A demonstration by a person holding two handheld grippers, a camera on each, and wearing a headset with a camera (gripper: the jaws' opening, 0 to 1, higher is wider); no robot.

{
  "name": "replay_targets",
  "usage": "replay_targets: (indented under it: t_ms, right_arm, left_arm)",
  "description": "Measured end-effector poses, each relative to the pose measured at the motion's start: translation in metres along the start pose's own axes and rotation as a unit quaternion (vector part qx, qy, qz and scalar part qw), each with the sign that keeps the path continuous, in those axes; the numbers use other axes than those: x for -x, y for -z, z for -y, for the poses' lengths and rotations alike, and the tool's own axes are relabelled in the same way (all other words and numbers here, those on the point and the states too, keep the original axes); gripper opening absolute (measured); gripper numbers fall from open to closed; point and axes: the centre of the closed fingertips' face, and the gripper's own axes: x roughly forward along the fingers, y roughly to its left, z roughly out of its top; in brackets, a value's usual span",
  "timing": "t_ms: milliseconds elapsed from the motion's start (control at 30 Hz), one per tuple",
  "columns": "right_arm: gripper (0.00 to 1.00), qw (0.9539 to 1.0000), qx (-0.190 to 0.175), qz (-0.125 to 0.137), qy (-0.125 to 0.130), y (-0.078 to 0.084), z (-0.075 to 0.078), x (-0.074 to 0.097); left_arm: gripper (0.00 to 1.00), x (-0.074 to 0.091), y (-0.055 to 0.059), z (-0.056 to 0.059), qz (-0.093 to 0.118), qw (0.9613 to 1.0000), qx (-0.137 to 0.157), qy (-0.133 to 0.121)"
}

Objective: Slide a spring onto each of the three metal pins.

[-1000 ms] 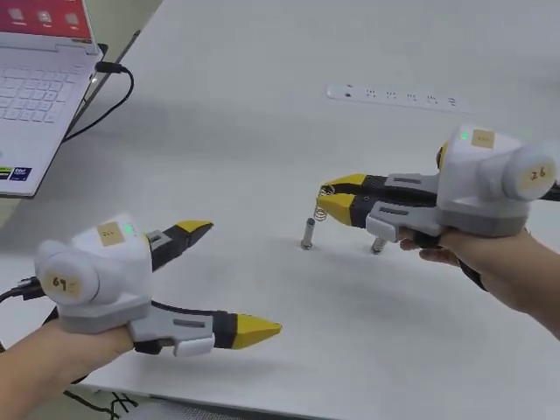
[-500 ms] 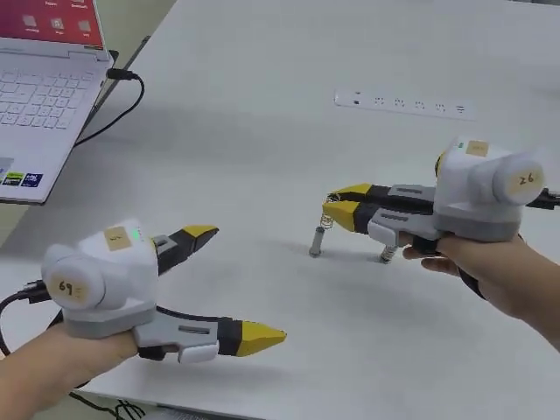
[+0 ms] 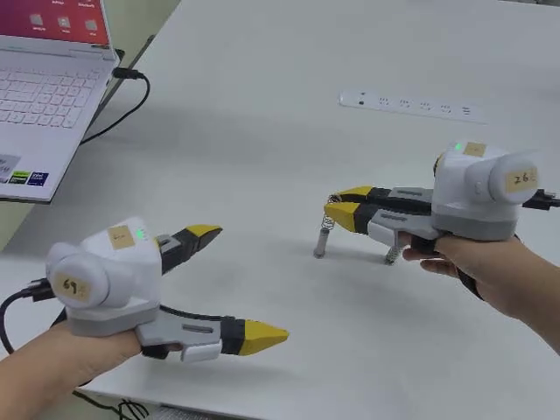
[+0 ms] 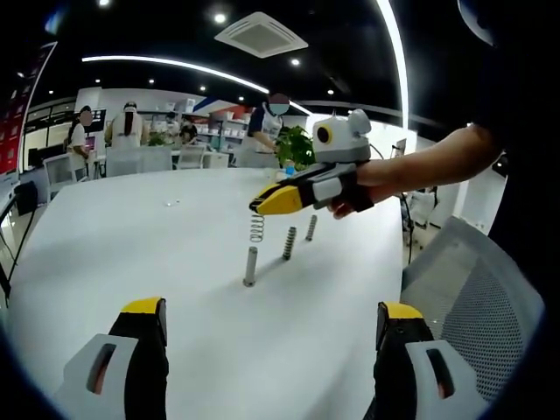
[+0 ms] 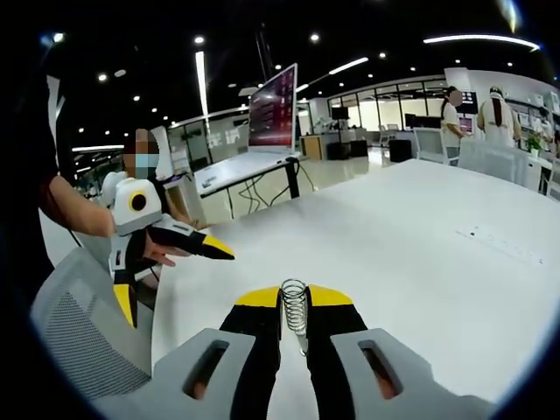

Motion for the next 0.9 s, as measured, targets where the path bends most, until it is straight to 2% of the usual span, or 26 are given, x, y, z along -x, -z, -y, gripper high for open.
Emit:
replay_targets:
  t_ms: [900]
  right_arm:
    - [0.07,0.9999,-0.011,-0.012,0.003,0.012,0.005,-0.006]
  left_arm:
    - [0.95,0.000,0.001,-0.001,-0.003,1.0000,0.005,0.000]
